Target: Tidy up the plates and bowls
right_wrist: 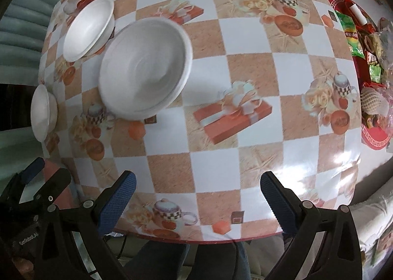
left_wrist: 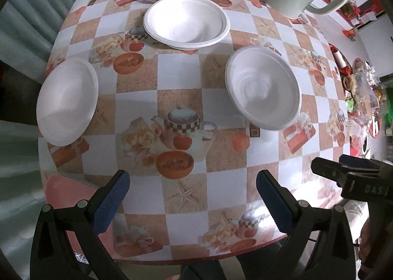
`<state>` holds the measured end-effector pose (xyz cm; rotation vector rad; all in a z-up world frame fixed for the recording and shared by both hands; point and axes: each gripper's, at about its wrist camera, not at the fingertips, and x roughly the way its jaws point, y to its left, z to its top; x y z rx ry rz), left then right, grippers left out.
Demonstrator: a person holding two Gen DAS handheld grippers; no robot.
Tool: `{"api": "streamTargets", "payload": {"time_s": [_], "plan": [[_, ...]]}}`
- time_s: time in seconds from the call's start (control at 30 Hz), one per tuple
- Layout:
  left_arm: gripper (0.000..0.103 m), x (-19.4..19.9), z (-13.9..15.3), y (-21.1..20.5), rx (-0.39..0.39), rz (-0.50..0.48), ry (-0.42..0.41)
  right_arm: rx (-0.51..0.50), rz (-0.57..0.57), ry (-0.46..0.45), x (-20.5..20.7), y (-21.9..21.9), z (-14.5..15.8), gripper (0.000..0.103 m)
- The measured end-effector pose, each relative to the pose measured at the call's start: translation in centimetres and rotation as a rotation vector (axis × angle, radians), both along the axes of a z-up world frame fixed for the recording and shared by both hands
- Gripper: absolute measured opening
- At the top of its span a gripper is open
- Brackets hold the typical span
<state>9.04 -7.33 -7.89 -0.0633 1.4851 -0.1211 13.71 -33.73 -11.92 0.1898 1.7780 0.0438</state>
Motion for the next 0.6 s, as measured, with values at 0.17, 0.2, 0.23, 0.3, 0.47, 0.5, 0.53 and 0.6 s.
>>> {"api": "streamTargets", "payload": {"time_s": [0.17,0.2,0.23,0.3,0.47,0.5,0.53,0.6], "plan": [[0.103,1.6,-0.6,-0.4,-0.014,0.05,0.021,-0.01,0.015,-0.001,1.4,-0.7,-0.6,0.102],[0.103,2.0,-0.7,-0.5,-0.016,0.057,0.023,-0.012,0.02,-0.001,1.7,-0.8,-0.7,0.102],[0.103,2.4,-0.8,-0.7,-0.012,0.061,0.023,-0.014,0.024,-0.002,2.1,-0.9,-0.9,0.102],[0.103,3.4,-0.9,-1.1,0.006,0.063,0.015,-0.015,0.03,-0.006,2.8,-1.1,-1.0,0.102],[0.103,5.6,-1.7,-2.1,0.055,0.069,0.005,-0.01,0.038,-0.022,4.9,-1.0,-1.9,0.102],[0.103,6.0,-1.9,-2.2,0.06,0.07,0.003,-0.009,0.039,-0.024,5.3,-1.0,-2.1,0.102],[0.103,6.4,-2.2,-2.5,0.063,0.071,0.003,-0.007,0.041,-0.026,5.8,-0.9,-2.4,0.102],[0.103,7.2,-2.7,-2.8,0.067,0.072,0.005,-0.002,0.047,-0.029,6.6,-0.8,-2.9,0.102]]}}
